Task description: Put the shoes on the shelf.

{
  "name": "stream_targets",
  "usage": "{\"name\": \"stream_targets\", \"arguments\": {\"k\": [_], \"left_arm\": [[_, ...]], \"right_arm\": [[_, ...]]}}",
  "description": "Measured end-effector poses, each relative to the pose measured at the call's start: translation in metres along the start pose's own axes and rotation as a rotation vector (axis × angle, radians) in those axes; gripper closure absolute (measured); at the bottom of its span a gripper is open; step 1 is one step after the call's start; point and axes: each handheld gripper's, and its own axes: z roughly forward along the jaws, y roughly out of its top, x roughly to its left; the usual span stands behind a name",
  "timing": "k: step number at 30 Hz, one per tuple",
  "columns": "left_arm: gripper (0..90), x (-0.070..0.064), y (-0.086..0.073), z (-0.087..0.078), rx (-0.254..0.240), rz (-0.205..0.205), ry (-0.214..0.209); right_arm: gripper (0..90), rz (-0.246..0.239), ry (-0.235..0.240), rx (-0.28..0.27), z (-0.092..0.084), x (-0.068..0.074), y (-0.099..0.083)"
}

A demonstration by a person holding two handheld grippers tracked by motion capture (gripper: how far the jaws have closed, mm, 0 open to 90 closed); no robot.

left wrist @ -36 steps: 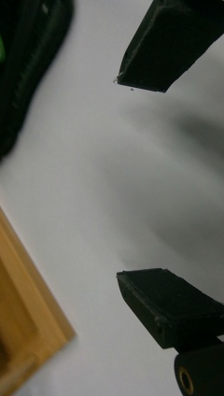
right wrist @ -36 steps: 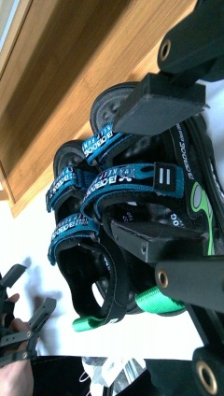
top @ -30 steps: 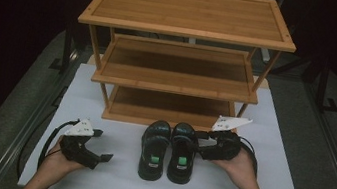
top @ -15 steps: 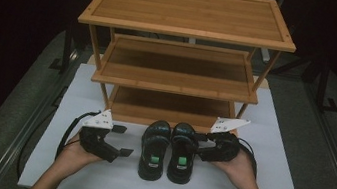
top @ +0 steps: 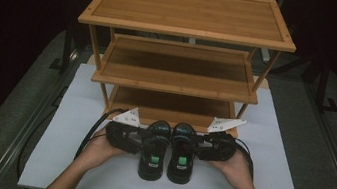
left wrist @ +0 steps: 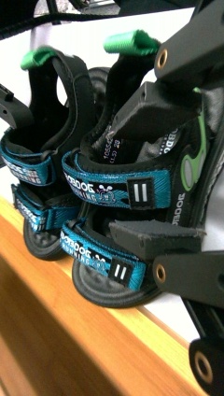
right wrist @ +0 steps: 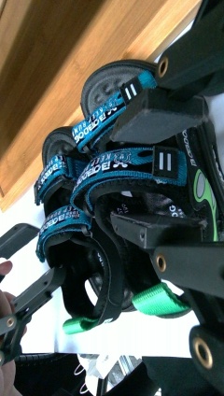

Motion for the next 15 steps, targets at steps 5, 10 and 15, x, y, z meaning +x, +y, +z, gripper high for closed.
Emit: {"name": "stream_targets", "arguments": {"k": [5, 10, 15], "left_arm": [[58.4, 0.0023, -0.0010, 0.0044, 0.021, -0.005, 0.004], [66.0, 0.0023, -0.0009, 0.0052, 0.035, -0.015, 0.011], [71.0, -0.0044, 0.0028, 0.0049, 0.018, 0.014, 0.075]], "right_arm": [[60.6, 0.008, 0.000, 0.018, 0.0046, -0.0016, -0.0030], [68.0, 0.032, -0.005, 0.016, 0.0066, -0.0041, -0.0062], [69.5, 0.036, -0.020, 0.009, 0.0059, -0.0025, -0.0043]]}}
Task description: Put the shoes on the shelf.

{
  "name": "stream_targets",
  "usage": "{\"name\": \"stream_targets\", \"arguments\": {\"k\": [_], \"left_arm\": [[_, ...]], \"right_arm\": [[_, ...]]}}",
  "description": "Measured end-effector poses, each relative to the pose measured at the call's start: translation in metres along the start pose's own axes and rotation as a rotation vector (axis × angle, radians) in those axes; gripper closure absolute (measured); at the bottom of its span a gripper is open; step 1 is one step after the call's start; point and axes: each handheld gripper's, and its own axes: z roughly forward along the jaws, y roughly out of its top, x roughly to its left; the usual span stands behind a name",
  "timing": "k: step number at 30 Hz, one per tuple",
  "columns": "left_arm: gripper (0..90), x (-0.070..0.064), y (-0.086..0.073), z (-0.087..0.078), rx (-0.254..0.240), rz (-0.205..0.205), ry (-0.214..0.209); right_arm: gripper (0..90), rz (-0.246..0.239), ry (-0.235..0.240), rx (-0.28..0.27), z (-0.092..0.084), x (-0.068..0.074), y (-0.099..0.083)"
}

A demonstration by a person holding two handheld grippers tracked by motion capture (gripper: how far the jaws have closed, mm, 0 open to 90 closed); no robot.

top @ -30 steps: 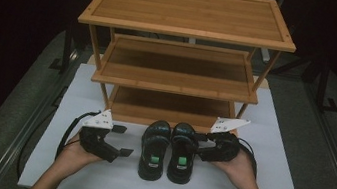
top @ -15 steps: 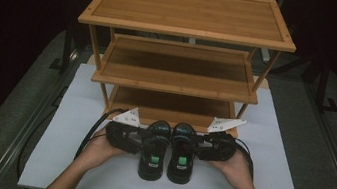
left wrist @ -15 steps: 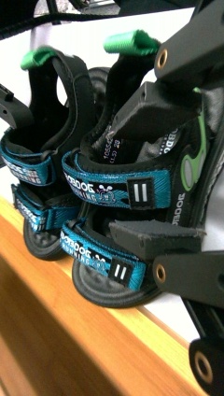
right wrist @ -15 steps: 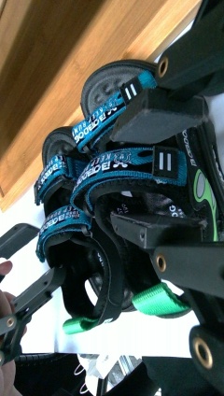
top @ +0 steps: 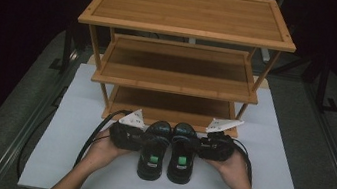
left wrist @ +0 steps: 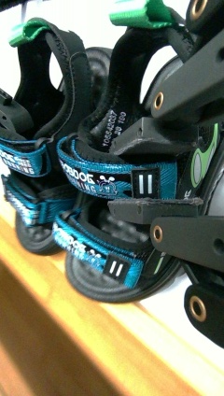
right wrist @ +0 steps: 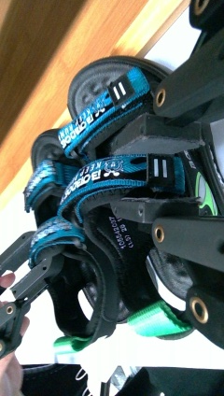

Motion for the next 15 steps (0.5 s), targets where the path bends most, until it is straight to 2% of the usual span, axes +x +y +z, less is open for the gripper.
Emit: {"name": "stream_targets", "arguments": {"k": [1, 3, 8, 15], "left_arm": [[71.3, 0.000, 0.001, -0.002, -0.013, -0.003, 0.024], [71.7, 0.001, 0.003, -0.004, -0.046, -0.019, 0.042], [71.9, 0.007, 0.011, -0.007, -0.068, -0.009, 0.067], [71.8, 0.025, 0.024, -0.006, -0.111, -0.005, 0.120]], "right_arm": [[69.6, 0.000, -0.007, -0.004, -0.001, 0.001, 0.000], [69.8, -0.005, -0.020, -0.008, -0.002, 0.001, 0.003], [70.1, -0.011, -0.048, -0.033, -0.003, -0.003, 0.014], [70.1, -0.010, -0.125, -0.104, 0.000, -0.016, 0.032]]}}
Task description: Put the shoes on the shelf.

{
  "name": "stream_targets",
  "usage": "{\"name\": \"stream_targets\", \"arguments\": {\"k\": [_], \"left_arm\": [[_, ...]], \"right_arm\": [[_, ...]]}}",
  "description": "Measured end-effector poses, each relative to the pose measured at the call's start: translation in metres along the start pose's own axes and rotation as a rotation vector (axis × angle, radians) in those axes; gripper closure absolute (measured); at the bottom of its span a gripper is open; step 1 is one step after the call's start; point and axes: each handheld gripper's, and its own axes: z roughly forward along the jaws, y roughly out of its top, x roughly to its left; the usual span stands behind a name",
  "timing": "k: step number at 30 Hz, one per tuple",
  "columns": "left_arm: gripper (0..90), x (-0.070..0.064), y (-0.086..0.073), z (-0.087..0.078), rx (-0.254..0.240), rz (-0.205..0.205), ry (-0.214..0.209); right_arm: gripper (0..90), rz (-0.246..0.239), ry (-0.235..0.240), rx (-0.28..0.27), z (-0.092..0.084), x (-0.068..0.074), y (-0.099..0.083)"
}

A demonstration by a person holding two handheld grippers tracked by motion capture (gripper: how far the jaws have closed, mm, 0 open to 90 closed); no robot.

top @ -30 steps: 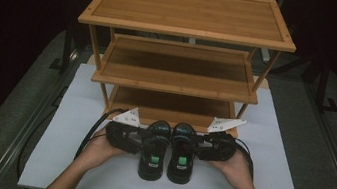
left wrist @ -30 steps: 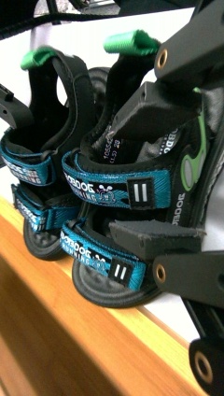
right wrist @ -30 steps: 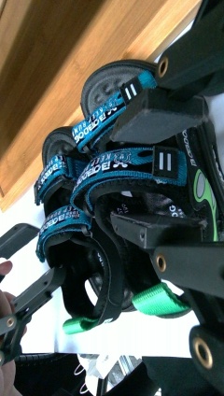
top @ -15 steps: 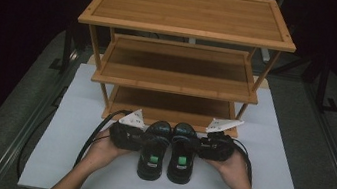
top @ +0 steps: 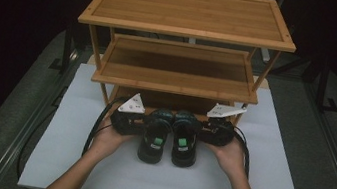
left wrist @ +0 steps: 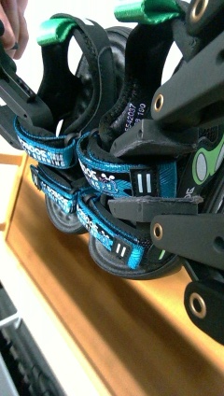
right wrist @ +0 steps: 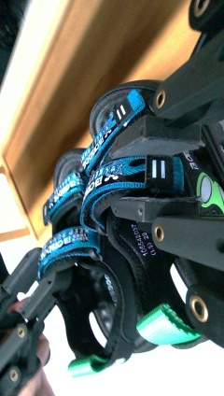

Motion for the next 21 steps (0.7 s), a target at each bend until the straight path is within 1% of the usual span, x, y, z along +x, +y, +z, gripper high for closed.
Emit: {"name": "stream_targets", "arguments": {"k": [3, 6, 8, 11, 13, 14, 16, 19, 21], "left_arm": [[71.8, 0.009, 0.001, 0.007, -0.019, -0.005, 0.017], [71.8, 0.015, 0.000, 0.015, -0.031, -0.006, 0.047], [71.8, 0.018, -0.002, 0.018, -0.035, -0.010, 0.051], [71.8, 0.021, -0.004, 0.023, -0.039, -0.017, 0.061], [71.8, 0.022, -0.006, 0.025, -0.036, -0.011, 0.067], [71.8, 0.023, -0.007, 0.026, -0.034, -0.011, 0.066], [71.8, 0.023, -0.008, 0.027, -0.043, -0.024, 0.061], [71.7, 0.022, -0.010, 0.027, -0.034, -0.021, 0.053], [71.6, 0.022, -0.012, 0.028, -0.026, -0.022, 0.039]], "right_arm": [[70.1, -0.003, -0.029, -0.013, 0.006, -0.006, 0.006], [70.1, -0.014, -0.045, -0.017, 0.012, -0.008, 0.008], [70.0, -0.028, -0.063, -0.016, 0.017, -0.010, 0.009], [70.1, -0.020, -0.074, -0.023, 0.021, -0.013, 0.007], [70.1, -0.020, -0.073, -0.026, 0.023, -0.015, 0.006], [70.1, -0.023, -0.076, -0.024, 0.024, -0.015, 0.005], [70.1, -0.021, -0.071, -0.024, 0.024, -0.015, 0.005], [70.0, -0.029, -0.064, -0.012, 0.025, -0.015, 0.003], [70.0, -0.035, -0.060, 0.001, 0.025, -0.015, 0.002]]}}
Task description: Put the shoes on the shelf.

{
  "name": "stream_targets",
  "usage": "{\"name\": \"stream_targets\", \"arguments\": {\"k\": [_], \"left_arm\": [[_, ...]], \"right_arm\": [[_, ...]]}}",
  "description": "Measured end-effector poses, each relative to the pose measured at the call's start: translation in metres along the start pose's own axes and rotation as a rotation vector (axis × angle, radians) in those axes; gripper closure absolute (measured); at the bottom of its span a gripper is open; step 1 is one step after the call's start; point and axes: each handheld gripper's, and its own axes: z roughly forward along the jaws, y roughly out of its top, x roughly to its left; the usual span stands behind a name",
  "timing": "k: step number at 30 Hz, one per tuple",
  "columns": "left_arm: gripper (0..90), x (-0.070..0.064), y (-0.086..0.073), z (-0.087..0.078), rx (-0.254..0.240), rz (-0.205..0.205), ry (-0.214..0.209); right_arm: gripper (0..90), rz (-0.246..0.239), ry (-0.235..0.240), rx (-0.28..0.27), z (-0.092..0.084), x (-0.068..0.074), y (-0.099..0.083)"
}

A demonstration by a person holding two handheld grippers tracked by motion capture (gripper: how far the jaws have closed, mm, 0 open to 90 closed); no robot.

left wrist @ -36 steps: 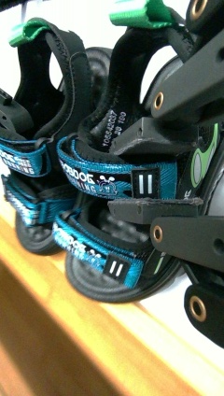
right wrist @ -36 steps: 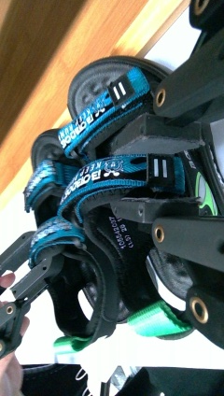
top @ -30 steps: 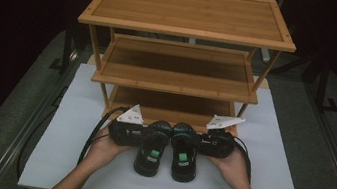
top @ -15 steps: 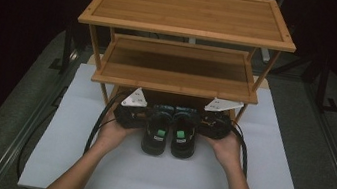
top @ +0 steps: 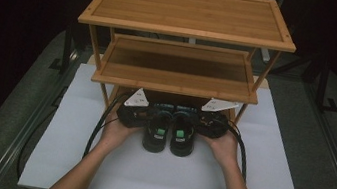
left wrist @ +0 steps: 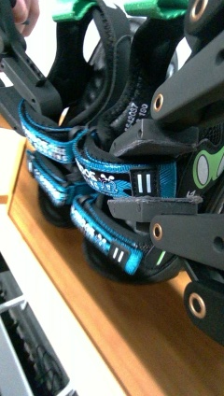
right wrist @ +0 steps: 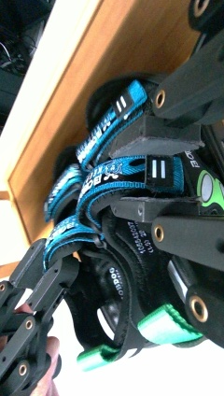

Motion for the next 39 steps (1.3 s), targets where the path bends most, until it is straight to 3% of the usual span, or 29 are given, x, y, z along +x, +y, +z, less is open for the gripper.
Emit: {"name": "stream_targets", "arguments": {"k": [5, 9, 11, 14, 20, 26, 29, 35, 37, 39], "left_arm": [[71.3, -0.001, -0.004, 0.000, 0.016, 0.012, -0.026], [68.2, 0.001, -0.004, -0.001, -0.002, -0.023, -0.039], [59.4, 0.002, -0.004, -0.005, -0.009, -0.044, -0.050], [48.0, 0.002, -0.003, -0.014, -0.013, -0.063, -0.049], [38.7, -0.002, -0.013, -0.036, -0.015, -0.086, -0.042], [27.2, -0.013, -0.025, -0.045, 0.044, -0.086, -0.059], [21.4, -0.019, -0.036, -0.044, 0.076, -0.069, -0.041], [16.5, -0.027, -0.051, -0.032, 0.133, -0.067, -0.056], [13.3, -0.029, -0.053, -0.028, 0.173, -0.024, -0.037], [13.3, -0.029, -0.054, -0.024, 0.166, -0.030, -0.045]], "right_arm": [[69.8, -0.012, 0.005, 0.014, 0.001, 0.003, -0.005], [65.7, 0.015, 0.019, -0.004, 0.000, 0.001, -0.007], [56.6, 0.024, 0.017, -0.015, -0.004, 0.002, -0.006], [49.9, 0.035, 0.019, -0.023, -0.012, 0.004, -0.004], [42.0, 0.039, 0.001, -0.008, -0.034, 0.010, -0.009], [33.9, 0.076, -0.023, 0.018, -0.052, 0.015, -0.028], [29.5, 0.088, -0.037, 0.052, -0.053, 0.019, -0.042], [23.1, 0.085, -0.032, 0.120, -0.039, 0.027, -0.059], [21.0, 0.062, -0.035, 0.153, -0.029, 0.033, -0.064], [20.3, 0.064, -0.031, 0.160, -0.027, 0.034, -0.064]]}}
